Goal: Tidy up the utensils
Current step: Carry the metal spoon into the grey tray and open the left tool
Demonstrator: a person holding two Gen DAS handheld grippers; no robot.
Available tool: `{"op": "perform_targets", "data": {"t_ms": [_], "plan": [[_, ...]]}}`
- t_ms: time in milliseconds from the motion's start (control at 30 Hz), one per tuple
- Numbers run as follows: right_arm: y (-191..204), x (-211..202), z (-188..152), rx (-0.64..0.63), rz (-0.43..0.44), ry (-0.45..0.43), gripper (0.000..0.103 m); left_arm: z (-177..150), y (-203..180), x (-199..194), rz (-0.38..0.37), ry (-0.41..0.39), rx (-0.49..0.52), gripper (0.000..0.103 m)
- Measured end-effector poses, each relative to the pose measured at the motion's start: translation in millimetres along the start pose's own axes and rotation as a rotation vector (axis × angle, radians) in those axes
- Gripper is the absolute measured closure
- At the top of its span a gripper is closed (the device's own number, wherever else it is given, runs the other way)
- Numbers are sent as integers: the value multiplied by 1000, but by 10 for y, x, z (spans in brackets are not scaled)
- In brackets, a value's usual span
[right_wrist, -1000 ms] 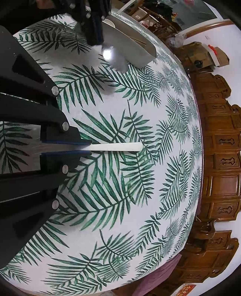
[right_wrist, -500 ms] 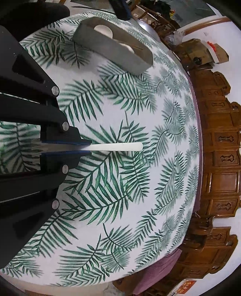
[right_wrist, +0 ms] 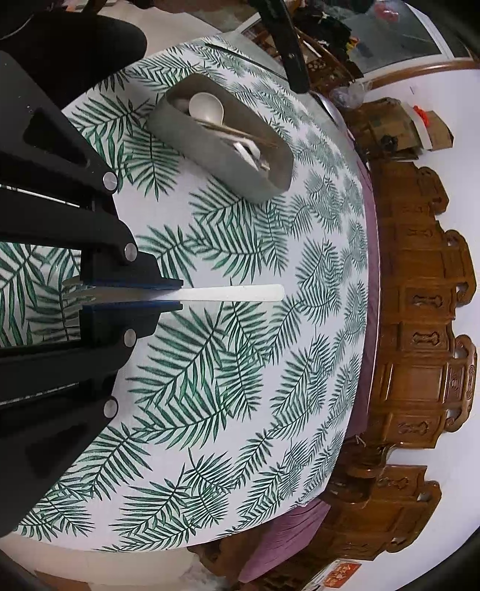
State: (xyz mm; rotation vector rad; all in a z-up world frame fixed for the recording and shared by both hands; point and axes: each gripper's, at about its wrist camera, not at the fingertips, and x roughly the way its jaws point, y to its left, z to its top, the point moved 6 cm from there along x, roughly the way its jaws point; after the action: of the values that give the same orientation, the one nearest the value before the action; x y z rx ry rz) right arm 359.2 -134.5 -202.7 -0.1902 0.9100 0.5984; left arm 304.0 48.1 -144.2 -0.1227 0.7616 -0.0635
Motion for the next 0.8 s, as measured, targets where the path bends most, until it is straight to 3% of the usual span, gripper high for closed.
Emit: {"op": "perform_targets", "data": {"t_ms": [167, 433, 800], "plan": [[144, 13, -27, -1, 23, -2, 96, -78, 141, 164, 25, 39, -5, 98], [307, 116, -86, -6, 50, 13, 96, -378, 368, 669, 66, 169, -12, 98], [419, 221, -99, -3, 75, 24, 96, -561, 473, 987, 118, 241, -4, 98]]}}
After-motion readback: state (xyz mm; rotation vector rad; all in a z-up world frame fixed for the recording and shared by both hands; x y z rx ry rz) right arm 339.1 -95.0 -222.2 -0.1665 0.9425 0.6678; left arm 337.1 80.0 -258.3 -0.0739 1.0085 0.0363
